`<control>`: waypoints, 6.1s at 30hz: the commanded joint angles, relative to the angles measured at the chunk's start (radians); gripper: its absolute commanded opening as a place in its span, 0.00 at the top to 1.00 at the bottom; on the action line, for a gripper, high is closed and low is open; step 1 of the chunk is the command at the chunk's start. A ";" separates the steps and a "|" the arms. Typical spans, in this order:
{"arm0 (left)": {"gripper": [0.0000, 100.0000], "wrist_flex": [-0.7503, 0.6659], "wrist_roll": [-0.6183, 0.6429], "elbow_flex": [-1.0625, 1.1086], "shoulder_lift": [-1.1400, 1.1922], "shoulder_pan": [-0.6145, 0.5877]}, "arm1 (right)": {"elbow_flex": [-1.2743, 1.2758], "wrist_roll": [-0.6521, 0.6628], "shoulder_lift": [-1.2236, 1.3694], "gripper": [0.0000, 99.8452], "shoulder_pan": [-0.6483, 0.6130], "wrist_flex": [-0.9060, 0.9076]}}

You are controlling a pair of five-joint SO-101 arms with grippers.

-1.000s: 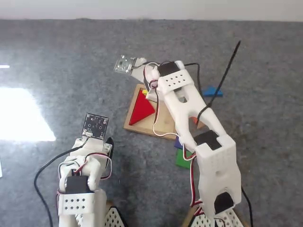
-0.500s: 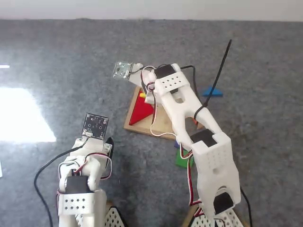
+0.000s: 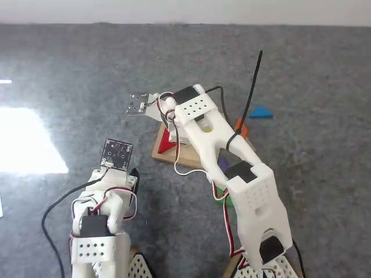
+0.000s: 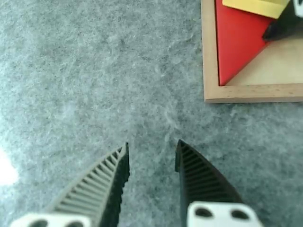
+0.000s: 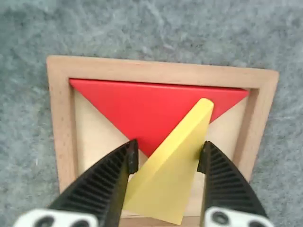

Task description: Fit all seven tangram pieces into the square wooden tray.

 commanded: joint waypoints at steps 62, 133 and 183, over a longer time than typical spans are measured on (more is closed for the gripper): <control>0.85 0.000 -0.012 -0.008 -0.015 -0.006 | -0.245 -0.072 -0.130 0.79 0.081 0.094; 0.85 0.000 -0.012 -0.008 -0.015 -0.006 | 0.468 -0.942 -0.335 0.79 0.466 -0.226; 0.85 0.000 -0.012 -0.008 -0.015 -0.006 | 0.428 -1.232 -0.346 0.79 0.433 -0.189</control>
